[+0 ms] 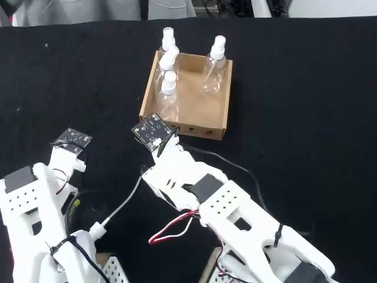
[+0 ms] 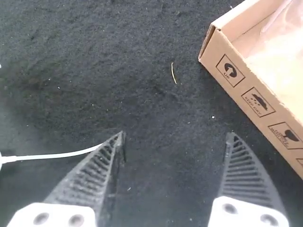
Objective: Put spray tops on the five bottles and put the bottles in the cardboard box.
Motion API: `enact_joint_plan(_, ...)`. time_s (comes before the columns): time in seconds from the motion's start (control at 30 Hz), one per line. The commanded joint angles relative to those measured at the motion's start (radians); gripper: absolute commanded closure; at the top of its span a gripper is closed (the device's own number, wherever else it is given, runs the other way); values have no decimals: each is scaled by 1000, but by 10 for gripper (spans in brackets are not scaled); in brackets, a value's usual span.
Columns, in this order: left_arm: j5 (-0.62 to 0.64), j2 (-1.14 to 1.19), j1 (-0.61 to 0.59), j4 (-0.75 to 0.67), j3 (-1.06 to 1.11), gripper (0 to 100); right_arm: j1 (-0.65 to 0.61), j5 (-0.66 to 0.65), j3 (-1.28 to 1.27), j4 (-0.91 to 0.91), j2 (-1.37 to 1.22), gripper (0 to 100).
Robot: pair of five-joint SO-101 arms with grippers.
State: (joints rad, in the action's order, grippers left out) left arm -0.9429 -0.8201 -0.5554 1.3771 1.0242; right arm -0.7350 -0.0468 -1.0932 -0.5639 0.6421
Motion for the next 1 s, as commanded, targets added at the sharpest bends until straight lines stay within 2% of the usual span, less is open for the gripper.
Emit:
enact_joint_plan(0.0, -35, 2, -33, 37, -50, 771, -14, -9, 70, 3, 15, 712)
enact_joint_plan(0.37, -12, -5, -133, 49, -97, 755, -14, -9, 71, 3, 15, 712)
enact_joint_plan(0.57, 109, -3, -249, 84, -239, 648, -14, -9, 71, 3, 15, 712)
enact_joint_plan(0.77, -5, -3, -305, 229, -257, 648, 18, -9, 71, 15, 15, 712)
enact_joint_plan(0.97, -15, -3, -364, 232, -229, 648, 28, -9, 67, 31, 15, 712)
